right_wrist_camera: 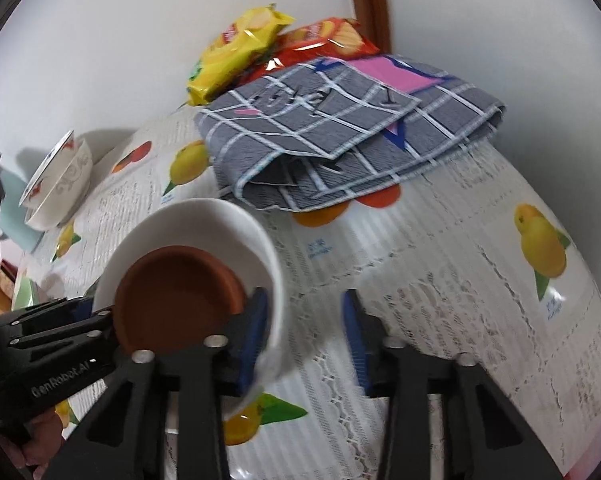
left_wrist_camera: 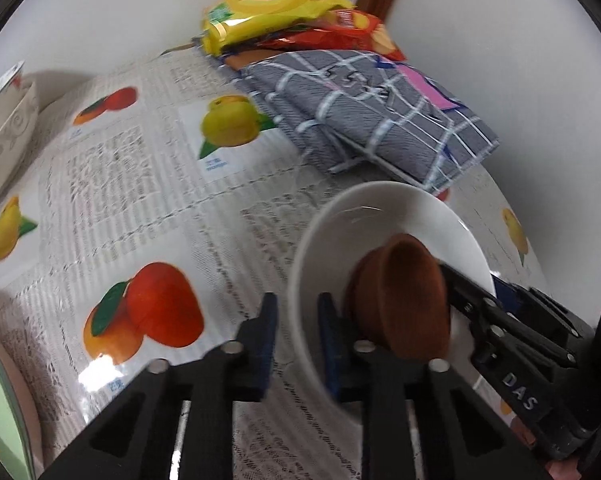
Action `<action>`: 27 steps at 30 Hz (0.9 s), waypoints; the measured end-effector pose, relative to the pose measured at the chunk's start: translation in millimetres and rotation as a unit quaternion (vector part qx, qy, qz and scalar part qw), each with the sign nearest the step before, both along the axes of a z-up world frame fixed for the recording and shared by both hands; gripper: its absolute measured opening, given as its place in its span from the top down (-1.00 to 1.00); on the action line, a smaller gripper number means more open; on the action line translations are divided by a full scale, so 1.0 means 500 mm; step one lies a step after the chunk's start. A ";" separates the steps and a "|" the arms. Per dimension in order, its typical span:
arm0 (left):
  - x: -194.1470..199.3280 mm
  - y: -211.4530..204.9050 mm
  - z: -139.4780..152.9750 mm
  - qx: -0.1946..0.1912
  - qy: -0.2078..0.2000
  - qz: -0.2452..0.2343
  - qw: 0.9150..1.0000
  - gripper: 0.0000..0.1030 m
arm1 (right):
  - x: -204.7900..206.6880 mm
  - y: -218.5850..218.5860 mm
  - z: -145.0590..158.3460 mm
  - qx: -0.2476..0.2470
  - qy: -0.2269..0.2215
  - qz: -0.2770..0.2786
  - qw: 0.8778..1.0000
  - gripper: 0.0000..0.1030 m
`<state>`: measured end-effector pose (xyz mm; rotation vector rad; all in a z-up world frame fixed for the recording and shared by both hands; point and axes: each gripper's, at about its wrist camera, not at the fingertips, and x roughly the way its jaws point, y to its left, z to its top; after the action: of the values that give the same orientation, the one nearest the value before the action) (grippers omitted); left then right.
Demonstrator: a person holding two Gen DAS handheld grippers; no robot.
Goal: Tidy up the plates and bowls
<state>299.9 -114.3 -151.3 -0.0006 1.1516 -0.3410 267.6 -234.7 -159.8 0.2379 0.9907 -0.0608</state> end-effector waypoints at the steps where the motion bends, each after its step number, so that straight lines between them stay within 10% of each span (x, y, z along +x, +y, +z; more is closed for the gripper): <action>1: -0.001 -0.003 0.001 0.003 -0.001 0.000 1.000 0.70 | -0.001 0.006 0.001 0.001 -0.004 -0.003 1.000 0.57; 27: -0.004 0.027 0.025 -0.019 -0.007 0.024 1.000 0.77 | -0.001 0.031 0.023 0.002 -0.006 -0.008 1.000 0.80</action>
<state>297.9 -100.8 -138.6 -0.0594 1.1299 -0.3195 267.2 -219.3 -148.1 0.2502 0.9778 -0.0713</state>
